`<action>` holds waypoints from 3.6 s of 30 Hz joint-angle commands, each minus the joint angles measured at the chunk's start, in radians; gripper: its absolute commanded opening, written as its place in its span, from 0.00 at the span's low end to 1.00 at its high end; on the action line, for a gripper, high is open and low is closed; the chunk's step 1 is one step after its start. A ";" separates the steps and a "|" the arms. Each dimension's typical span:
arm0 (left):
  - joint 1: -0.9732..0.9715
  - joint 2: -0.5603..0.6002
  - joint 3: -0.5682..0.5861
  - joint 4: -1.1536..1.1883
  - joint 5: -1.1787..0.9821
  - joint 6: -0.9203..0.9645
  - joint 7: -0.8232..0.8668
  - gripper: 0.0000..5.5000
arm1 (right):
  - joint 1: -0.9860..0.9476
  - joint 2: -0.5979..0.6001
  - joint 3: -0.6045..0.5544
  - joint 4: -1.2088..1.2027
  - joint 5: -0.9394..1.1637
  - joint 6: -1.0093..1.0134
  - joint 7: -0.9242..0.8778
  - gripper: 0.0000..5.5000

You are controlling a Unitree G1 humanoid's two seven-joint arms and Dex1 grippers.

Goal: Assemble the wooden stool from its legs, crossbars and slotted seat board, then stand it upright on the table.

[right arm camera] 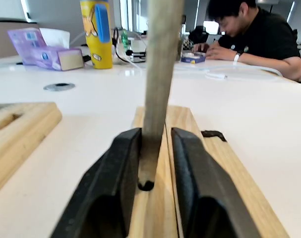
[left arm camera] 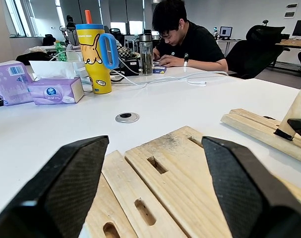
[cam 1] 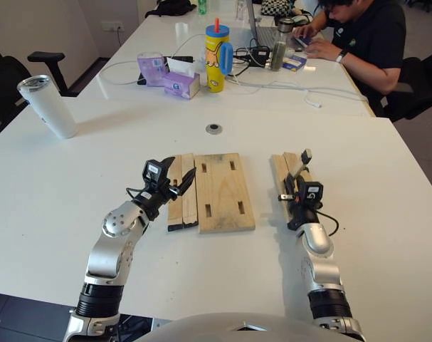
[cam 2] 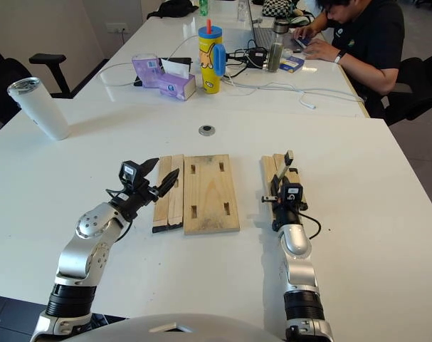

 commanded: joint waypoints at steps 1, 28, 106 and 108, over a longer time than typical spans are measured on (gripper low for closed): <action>-0.017 0.001 0.005 0.013 0.012 -0.006 0.010 0.63 | -0.071 -0.010 0.005 -0.092 -0.034 0.050 -0.030 0.21; 0.003 -0.048 -0.013 0.032 0.050 -0.060 0.060 0.63 | -0.355 -0.119 0.045 -0.137 -0.116 0.325 0.021 0.21; 0.067 -0.151 -0.030 0.008 0.093 -0.117 0.182 0.63 | -0.222 -0.296 0.061 -0.374 0.144 1.380 0.199 0.68; 0.063 -0.149 -0.031 0.009 0.092 -0.113 0.177 0.63 | -0.202 -0.316 0.076 -0.345 0.123 1.330 0.201 0.61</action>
